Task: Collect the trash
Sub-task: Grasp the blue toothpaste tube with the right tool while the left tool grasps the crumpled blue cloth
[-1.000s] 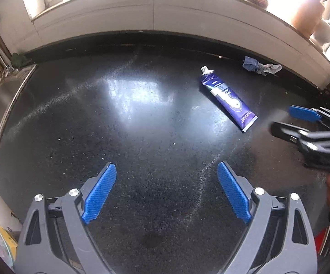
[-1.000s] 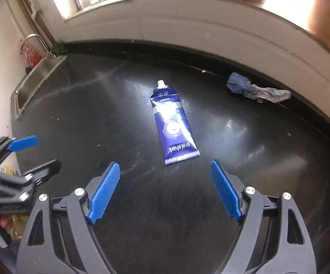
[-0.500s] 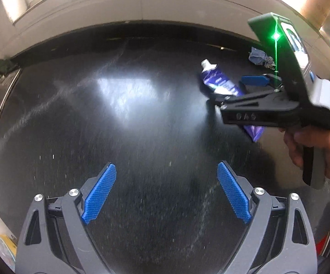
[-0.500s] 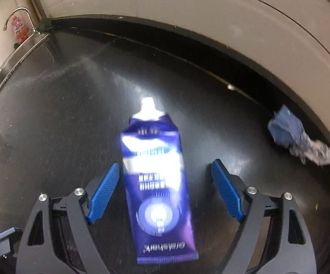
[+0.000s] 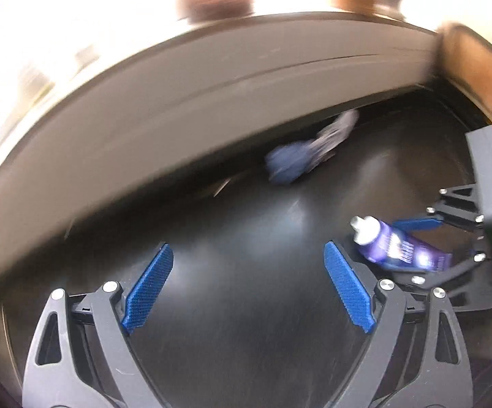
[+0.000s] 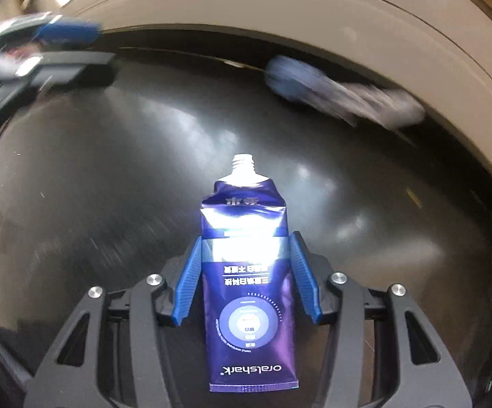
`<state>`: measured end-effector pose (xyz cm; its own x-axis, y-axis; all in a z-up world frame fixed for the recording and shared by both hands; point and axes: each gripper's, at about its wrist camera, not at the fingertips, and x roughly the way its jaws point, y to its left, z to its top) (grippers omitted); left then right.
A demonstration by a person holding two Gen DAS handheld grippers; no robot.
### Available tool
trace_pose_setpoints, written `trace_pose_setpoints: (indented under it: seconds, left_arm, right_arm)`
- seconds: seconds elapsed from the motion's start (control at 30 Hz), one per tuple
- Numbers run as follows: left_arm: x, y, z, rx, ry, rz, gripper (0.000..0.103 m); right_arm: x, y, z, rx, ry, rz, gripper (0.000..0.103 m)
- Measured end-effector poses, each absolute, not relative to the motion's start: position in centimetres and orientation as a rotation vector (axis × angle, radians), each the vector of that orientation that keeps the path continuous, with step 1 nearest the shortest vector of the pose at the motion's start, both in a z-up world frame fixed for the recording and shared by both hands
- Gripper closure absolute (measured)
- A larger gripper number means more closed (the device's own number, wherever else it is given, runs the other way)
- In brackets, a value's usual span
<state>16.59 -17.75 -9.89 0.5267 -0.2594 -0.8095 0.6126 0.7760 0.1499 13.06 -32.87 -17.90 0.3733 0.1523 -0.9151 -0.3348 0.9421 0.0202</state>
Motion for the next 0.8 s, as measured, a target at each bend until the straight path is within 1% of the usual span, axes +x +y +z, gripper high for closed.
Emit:
trace_pose_setpoints:
  seconds: [0.13,0.23,0.3,0.37,0.53,0.57,0.67,0.73,0.8]
  left_arm:
    - [18.4,-24.0,-11.2,0.585,0.778,-0.689,0.016]
    - [20.8,-26.7,-13.1,0.608,0.798,-0.728,0.016]
    - [22.0,-27.3,-14.2,0.576,0.856,-0.750,0.016]
    - [22.5,-27.7,-14.9,0.568,0.875,-0.762,0.016]
    - [21.7,-29.0,-15.9,0.490,0.960,-0.886,0.016]
    - [21.3,-29.2,-15.7,0.481,0.967,-0.909,0.016]
    - [20.6,-29.1,-14.4,0.462,0.913,-0.869,0.016]
    - [21.9,-28.8,-14.5,0.415,0.949,-0.804,0.016]
    - [23.0,-29.3,-15.7,0.441,0.972,-0.780,0.016]
  right_arm:
    - [11.1,-38.2,-17.8,-0.123,1.177,0.216,0.052]
    - [10.1,-40.3,-17.8,-0.100,1.183,0.172,0.052]
    - [9.7,-40.5,-17.9,-0.085,1.182,0.159,0.052]
    - [9.2,-40.5,-17.9,-0.072,1.176,0.153,0.051]
    - [8.4,-41.5,-18.1,-0.022,1.162,0.145,0.051]
    - [8.5,-41.7,-18.1,-0.012,1.159,0.145,0.051]
    - [9.1,-42.4,-17.9,-0.019,1.153,0.152,0.051]
    - [8.7,-43.1,-17.8,-0.026,1.149,0.154,0.051]
    - [8.6,-43.1,-17.8,-0.030,1.146,0.156,0.051]
